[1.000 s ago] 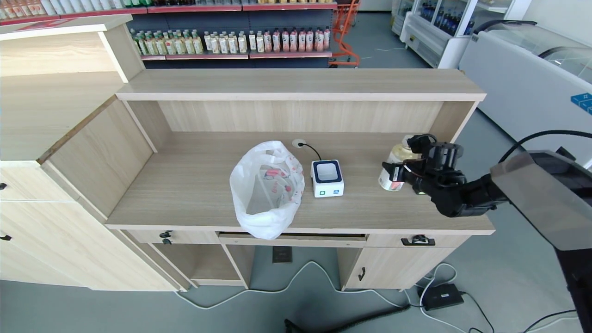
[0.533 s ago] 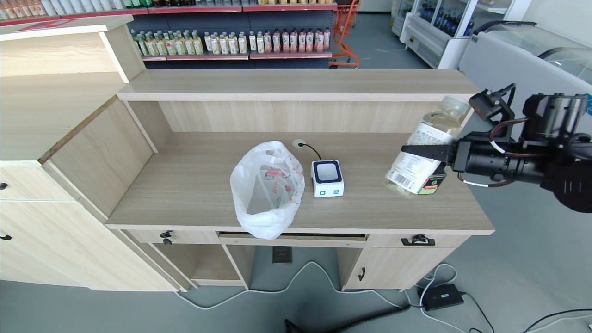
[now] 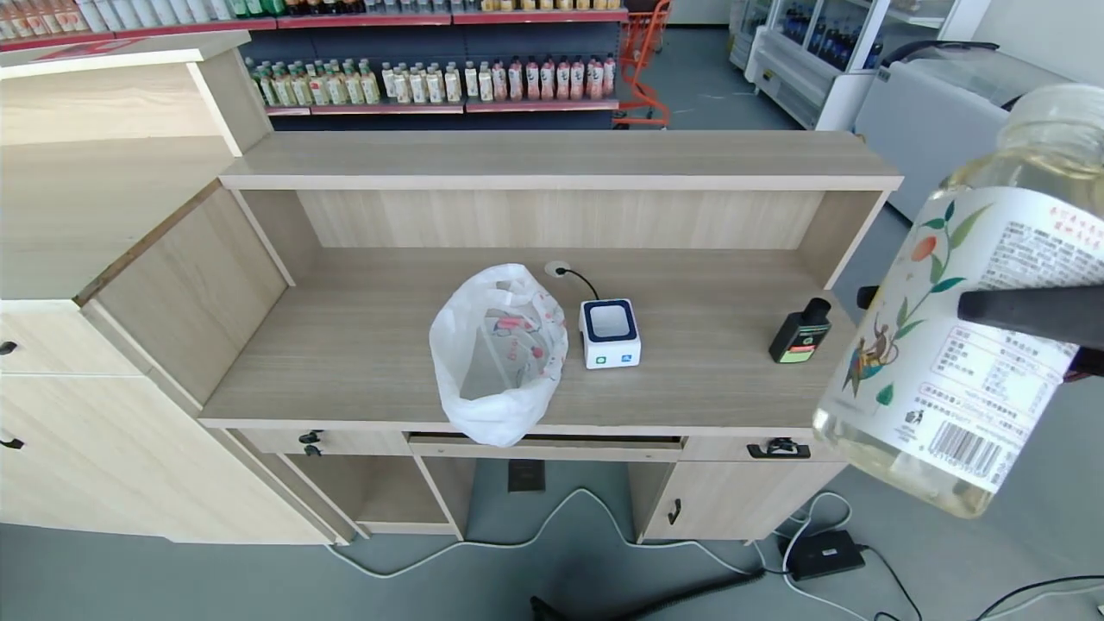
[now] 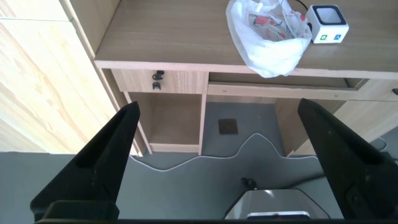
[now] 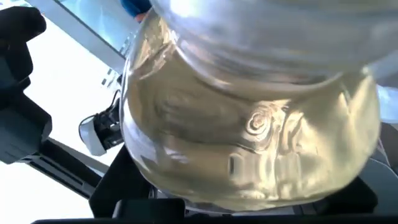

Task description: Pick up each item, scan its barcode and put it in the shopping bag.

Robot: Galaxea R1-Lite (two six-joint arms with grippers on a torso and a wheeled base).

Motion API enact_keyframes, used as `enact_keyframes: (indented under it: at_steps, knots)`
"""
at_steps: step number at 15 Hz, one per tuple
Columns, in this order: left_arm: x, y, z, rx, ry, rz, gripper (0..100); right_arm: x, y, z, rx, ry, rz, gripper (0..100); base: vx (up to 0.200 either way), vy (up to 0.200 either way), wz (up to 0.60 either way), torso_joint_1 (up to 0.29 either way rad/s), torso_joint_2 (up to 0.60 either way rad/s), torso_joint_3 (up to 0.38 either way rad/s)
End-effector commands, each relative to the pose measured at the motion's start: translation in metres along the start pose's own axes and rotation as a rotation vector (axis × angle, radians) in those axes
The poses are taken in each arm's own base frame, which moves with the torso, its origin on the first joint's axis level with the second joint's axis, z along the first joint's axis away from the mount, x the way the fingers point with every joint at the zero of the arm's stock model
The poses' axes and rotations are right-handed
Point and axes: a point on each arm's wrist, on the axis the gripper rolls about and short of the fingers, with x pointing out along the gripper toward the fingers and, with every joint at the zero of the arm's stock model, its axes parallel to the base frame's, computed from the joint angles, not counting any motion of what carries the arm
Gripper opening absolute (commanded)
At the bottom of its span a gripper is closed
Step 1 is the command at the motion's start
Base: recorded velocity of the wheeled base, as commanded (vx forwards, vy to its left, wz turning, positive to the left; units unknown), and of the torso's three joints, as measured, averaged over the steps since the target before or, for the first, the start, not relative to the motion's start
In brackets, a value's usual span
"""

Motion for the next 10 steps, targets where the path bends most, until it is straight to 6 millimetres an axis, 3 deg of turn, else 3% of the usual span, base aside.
enact_keyframes:
  at_steps: [1, 10]
  knots:
    - [0.0, 0.0, 0.0, 0.0, 0.0, -0.001, 100, 0.001, 0.036, -0.003, -0.056, 0.003, 0.079, 0, 0.0, 0.0, 0.0, 0.0, 0.0, 0.0]
    - [0.0, 0.0, 0.0, 0.0, 0.0, -0.001, 100, 0.0, 0.053, -0.011, -0.046, 0.01, 0.119, 0, 0.0, 0.0, 0.0, 0.0, 0.0, 0.0]
